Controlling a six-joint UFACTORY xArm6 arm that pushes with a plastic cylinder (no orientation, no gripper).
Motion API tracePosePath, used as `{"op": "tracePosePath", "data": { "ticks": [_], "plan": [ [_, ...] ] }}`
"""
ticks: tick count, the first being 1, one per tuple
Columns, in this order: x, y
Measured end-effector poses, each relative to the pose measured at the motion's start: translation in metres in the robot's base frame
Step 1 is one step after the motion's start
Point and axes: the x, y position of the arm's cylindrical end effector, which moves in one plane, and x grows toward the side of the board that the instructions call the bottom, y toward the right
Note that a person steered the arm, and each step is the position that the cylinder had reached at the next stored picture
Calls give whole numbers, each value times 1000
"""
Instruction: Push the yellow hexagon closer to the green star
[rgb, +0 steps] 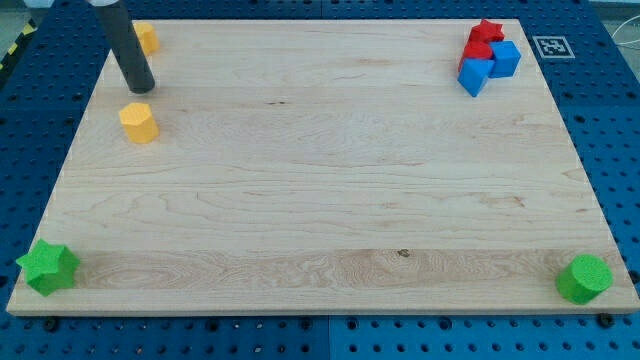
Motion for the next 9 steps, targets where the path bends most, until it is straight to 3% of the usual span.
{"op": "tracePosePath", "data": {
  "ticks": [4, 6, 9],
  "plan": [
    [105, -17],
    [83, -17],
    [89, 22]
  ]
}}
